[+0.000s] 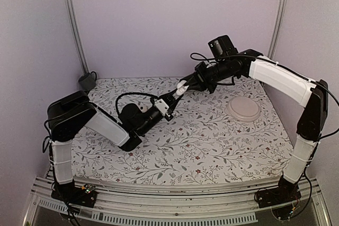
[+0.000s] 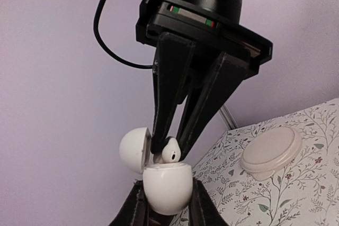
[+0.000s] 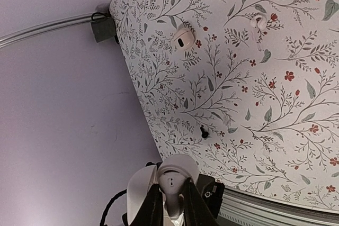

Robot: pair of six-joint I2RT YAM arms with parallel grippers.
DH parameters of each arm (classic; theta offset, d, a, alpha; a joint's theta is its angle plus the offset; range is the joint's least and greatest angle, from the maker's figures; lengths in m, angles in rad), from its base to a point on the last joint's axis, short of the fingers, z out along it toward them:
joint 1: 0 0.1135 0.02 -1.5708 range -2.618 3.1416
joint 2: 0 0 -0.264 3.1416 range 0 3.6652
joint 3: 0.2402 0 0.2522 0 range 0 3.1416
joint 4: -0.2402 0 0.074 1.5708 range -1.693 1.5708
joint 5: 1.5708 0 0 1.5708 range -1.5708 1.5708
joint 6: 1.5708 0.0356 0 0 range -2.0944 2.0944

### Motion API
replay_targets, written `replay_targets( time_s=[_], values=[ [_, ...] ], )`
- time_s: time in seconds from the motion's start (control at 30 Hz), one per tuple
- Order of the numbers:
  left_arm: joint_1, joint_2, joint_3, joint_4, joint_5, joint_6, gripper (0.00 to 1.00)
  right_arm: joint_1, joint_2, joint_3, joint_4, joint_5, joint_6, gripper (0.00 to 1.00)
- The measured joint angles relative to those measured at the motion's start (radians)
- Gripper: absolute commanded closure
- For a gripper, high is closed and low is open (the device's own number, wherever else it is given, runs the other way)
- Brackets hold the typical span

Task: Insert the wireless bluetooth earbuds into the charging case
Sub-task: Insert the left earbud into the right side groove of the charging case.

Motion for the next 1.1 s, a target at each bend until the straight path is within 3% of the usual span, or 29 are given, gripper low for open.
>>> replay_targets(
  time_s=[0.23, 1.1],
  values=[
    [0.0, 0.018, 0.017, 0.012, 0.001, -0.046, 1.0, 0.001, 0.007, 0.033, -0.033, 0.014, -0.015, 0.75],
    [0.062, 0.071, 0.027, 0.021, 0.114, -0.445, 1.0, 0.019, 0.028, 0.07, -0.109, 0.022, -0.112, 0.71]
  ],
)
